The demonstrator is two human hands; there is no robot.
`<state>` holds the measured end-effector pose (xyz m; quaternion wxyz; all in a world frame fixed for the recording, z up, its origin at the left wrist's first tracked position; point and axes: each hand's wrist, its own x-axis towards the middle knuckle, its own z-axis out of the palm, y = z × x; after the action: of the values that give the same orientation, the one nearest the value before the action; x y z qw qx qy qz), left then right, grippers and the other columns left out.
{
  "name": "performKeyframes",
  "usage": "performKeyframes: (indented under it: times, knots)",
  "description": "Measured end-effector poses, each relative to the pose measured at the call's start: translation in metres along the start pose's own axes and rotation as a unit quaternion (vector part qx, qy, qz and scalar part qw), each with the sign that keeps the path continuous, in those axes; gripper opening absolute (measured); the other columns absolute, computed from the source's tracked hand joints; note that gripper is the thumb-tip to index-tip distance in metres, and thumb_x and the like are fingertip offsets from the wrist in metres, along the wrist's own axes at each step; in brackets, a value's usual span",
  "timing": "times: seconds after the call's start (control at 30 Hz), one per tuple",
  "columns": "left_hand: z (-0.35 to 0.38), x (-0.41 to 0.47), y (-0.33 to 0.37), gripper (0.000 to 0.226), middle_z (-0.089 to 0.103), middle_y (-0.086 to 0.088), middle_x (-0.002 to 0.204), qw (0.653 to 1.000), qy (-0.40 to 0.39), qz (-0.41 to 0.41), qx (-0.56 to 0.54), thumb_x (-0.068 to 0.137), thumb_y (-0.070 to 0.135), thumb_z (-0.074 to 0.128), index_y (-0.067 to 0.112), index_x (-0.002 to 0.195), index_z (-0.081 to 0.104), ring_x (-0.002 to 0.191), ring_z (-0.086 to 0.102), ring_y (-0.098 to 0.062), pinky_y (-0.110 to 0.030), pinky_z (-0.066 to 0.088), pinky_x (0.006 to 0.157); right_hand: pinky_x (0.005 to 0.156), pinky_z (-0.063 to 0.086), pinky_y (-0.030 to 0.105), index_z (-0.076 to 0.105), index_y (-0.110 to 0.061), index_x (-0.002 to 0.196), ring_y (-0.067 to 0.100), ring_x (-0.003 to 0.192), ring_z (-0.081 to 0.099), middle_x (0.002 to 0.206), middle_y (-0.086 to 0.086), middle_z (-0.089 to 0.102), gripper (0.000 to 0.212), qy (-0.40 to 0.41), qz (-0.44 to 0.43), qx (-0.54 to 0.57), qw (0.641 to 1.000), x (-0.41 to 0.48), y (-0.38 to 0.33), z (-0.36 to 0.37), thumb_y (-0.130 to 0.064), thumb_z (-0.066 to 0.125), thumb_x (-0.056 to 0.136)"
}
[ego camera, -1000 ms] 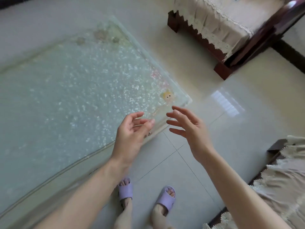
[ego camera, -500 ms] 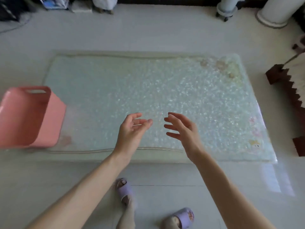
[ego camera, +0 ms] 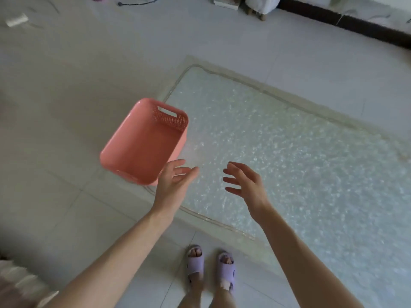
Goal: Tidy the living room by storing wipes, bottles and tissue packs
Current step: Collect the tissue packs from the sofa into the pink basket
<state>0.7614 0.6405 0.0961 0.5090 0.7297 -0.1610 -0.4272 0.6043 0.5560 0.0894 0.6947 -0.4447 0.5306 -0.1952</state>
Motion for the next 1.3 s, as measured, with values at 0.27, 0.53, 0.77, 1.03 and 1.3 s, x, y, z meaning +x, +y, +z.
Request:
performKeyframes:
  times: [0.27,0.53,0.77,1.03,1.3]
  knots:
    - [-0.043,0.047,-0.012,0.040,0.062,-0.006,0.116,0.985,0.160,-0.050,-0.044,0.084,0.023,0.073,0.017,0.118,0.055,0.101,0.060,-0.010,-0.024,0.046,0.085,0.080,0.057,0.032,0.054,-0.015,0.129,0.020,0.099,0.066,0.116,0.004,0.065,0.046,-0.080,0.051,-0.055,0.994,0.080,-0.015,0.063,-0.036,0.063,0.089]
    - [-0.053,0.087,-0.043,0.085,0.025,-0.013,0.146,0.930,0.347,-0.123,0.022,0.078,0.031,0.078,0.011,0.145,0.030,0.137,0.026,-0.022,-0.040,0.033,0.110,0.072,0.057,0.030,0.036,-0.015,0.144,0.027,0.099,0.066,0.127,0.011,0.055,0.076,-0.145,0.171,-0.114,0.968,0.161,-0.013,0.109,-0.046,0.068,0.082]
    - [-0.061,0.113,-0.068,0.084,0.036,-0.002,0.150,0.917,0.339,-0.177,-0.116,0.087,0.020,0.069,0.020,0.150,0.014,0.132,0.043,-0.018,-0.038,0.037,0.108,0.079,0.057,0.035,0.015,-0.021,0.153,0.034,0.100,0.065,0.144,0.014,0.043,0.086,-0.150,0.201,-0.125,0.960,0.180,0.016,0.131,-0.032,0.069,0.086]
    - [-0.082,0.115,-0.080,0.028,0.060,0.011,0.092,0.894,0.393,-0.186,-0.109,0.093,0.007,0.057,0.029,0.104,0.044,0.081,0.058,-0.002,-0.021,0.042,0.063,0.067,0.060,0.030,0.045,-0.012,0.132,0.018,0.085,0.069,0.101,0.006,0.066,0.041,-0.139,0.116,-0.081,0.980,0.178,0.027,0.166,-0.004,0.054,0.093]
    - [-0.131,0.104,-0.042,0.038,0.062,0.004,0.097,0.877,0.416,-0.110,-0.216,0.085,-0.005,0.061,0.027,0.098,0.046,0.072,0.065,0.005,-0.036,0.055,0.075,0.059,0.057,0.026,0.043,-0.025,0.133,0.014,0.088,0.070,0.110,0.004,0.065,0.044,-0.201,0.047,-0.112,0.972,0.160,-0.007,0.226,-0.013,0.057,0.093]
